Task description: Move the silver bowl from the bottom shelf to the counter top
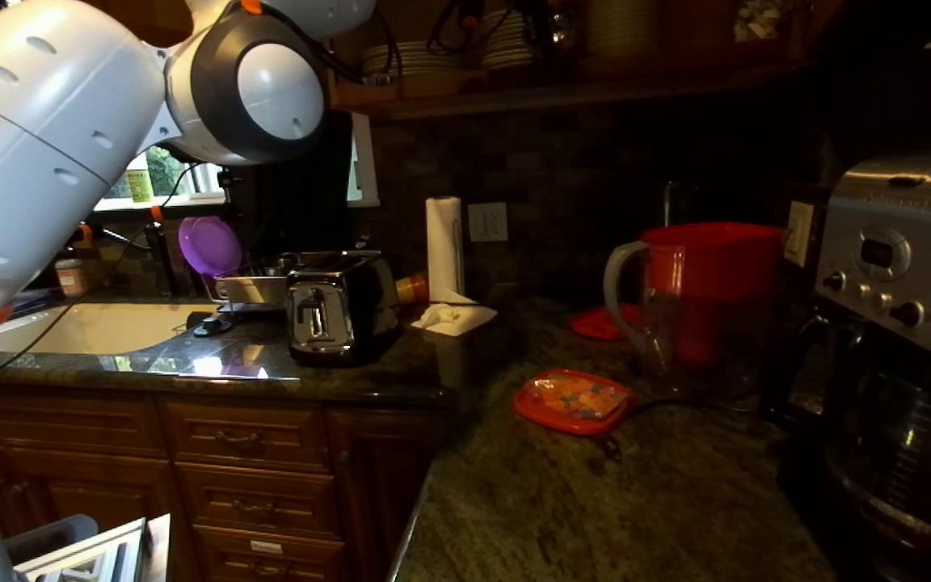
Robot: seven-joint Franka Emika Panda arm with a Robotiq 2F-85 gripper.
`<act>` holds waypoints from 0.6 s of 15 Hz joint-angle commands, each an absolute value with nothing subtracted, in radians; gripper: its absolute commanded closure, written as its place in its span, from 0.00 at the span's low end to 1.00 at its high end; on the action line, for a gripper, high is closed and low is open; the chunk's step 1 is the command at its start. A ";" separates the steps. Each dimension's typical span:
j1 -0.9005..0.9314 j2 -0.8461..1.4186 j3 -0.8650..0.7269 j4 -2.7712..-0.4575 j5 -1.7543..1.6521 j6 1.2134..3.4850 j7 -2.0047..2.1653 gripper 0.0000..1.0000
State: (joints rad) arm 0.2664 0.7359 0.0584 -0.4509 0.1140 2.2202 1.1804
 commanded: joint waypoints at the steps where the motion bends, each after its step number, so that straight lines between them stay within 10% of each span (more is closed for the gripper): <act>1: 0.276 0.699 0.064 -0.467 0.115 2.224 1.207 0.99; 9: 0.242 0.519 0.042 -0.489 0.093 1.946 1.215 0.99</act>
State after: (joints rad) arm 0.2600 0.6093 0.0541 -0.4483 0.1118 2.0710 1.1828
